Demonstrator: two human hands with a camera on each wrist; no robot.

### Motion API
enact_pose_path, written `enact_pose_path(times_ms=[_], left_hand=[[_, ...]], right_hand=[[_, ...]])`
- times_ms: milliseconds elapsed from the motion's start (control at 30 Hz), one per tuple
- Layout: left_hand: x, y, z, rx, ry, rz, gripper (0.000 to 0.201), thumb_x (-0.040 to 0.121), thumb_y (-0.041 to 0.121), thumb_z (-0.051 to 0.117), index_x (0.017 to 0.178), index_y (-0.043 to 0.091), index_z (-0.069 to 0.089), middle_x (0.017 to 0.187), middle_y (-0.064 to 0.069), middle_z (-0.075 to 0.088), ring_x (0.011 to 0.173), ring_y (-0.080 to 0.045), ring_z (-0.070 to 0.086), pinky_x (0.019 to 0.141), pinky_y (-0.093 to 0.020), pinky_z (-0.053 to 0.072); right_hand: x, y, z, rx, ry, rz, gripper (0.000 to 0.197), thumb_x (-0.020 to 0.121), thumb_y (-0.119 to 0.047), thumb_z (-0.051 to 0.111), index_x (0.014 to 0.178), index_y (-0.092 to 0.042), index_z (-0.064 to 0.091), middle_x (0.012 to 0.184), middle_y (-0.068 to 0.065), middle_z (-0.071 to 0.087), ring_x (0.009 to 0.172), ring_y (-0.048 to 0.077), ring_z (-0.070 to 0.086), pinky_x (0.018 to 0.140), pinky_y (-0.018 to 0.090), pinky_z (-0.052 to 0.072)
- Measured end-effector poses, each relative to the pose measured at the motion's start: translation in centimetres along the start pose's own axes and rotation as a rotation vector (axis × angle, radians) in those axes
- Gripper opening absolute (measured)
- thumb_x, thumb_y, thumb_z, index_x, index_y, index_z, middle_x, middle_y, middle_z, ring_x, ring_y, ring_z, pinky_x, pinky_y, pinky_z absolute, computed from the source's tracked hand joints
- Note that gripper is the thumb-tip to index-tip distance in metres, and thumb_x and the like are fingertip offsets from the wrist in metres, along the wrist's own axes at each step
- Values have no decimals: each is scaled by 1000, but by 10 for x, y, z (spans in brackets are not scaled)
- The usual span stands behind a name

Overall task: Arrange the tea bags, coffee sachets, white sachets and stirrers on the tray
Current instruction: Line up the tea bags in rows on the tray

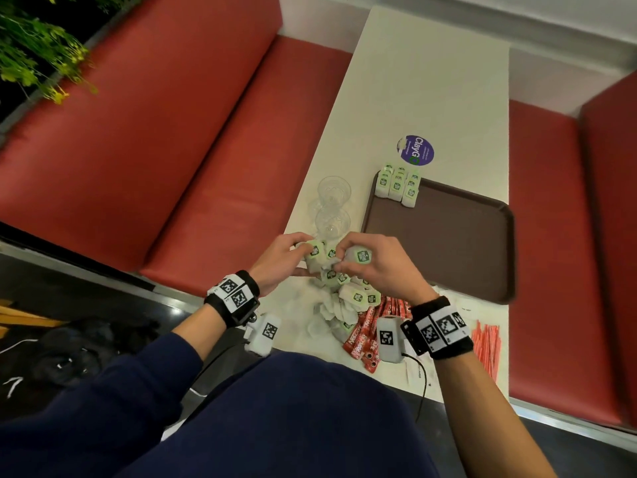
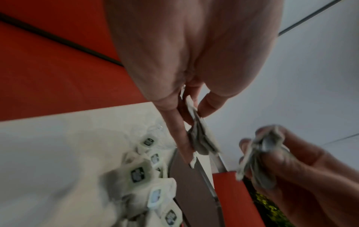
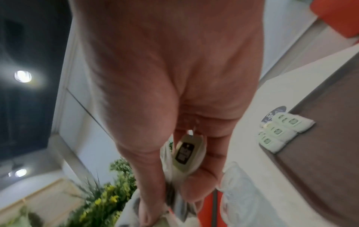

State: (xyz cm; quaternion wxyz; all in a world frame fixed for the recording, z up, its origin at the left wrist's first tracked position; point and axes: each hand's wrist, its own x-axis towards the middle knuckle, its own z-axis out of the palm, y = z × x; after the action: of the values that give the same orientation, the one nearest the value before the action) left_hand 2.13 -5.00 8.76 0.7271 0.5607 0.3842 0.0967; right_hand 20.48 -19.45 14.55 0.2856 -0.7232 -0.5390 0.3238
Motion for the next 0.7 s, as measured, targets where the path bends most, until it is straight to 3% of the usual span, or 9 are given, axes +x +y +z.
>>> enact_pose_path(times_ms=[100,200,267,333,400,467,533,633,700], left_hand=[[5,15,22,-59,-143,-28,24,114,15,48,111,4,70,97,-9,73,93,-24,74,81,-43,65],[8,30,40,-262,-184,-83,42,117,28,43,116,-8,66,101,-21,68,100,-40,73,82,-46,65],[9,39,48,-290,-199,-114,55,117,45,40,112,-3,68,99,-20,72,97,-41,74,82,-46,65],[11,42,52,-239,-232,-104,54,113,53,44,112,4,65,100,-17,73,95,-40,75,77,-40,64],[14,42,56,-181,-236,-77,45,111,50,54,120,6,58,99,-14,74,95,-41,75,66,-33,61],[18,41,60,-161,-213,-54,35,111,44,58,121,10,55,93,-11,75,90,-39,72,59,-29,55],[21,41,63,-179,-205,-37,33,110,41,59,125,12,54,97,-14,74,86,-37,70,56,-29,51],[27,43,68,-199,-226,-14,37,110,39,61,135,12,55,106,-15,74,85,-35,70,56,-29,52],[28,42,72,-177,-236,16,35,110,36,62,134,10,59,109,-12,74,86,-32,71,58,-28,54]], right_hand=[[8,-8,-7,15,42,27,15,92,-37,87,94,-34,72,95,-12,78,83,5,72,76,22,48],[17,0,-9,-41,131,65,14,92,-33,86,97,-31,73,96,-15,72,93,-3,63,78,17,39],[20,4,-12,-73,175,120,16,91,-36,86,99,-32,73,102,-9,63,96,0,56,79,7,34],[21,7,-14,-76,170,168,20,89,-41,87,102,-35,73,105,-2,58,101,7,54,77,5,32],[19,9,-19,-70,144,189,28,87,-45,87,110,-38,72,110,-1,61,105,11,58,81,13,39],[16,14,-27,-18,139,209,40,85,-45,88,121,-43,69,118,-5,67,112,11,63,91,30,49],[11,18,-35,73,167,237,48,86,-42,88,128,-43,66,122,-11,72,111,7,68,96,36,55],[8,26,-44,202,240,279,43,90,-34,86,128,-36,65,118,-13,77,98,2,76,93,36,64],[7,24,-46,234,283,308,35,93,-33,85,123,-32,65,110,-14,79,96,-3,75,88,25,61]])
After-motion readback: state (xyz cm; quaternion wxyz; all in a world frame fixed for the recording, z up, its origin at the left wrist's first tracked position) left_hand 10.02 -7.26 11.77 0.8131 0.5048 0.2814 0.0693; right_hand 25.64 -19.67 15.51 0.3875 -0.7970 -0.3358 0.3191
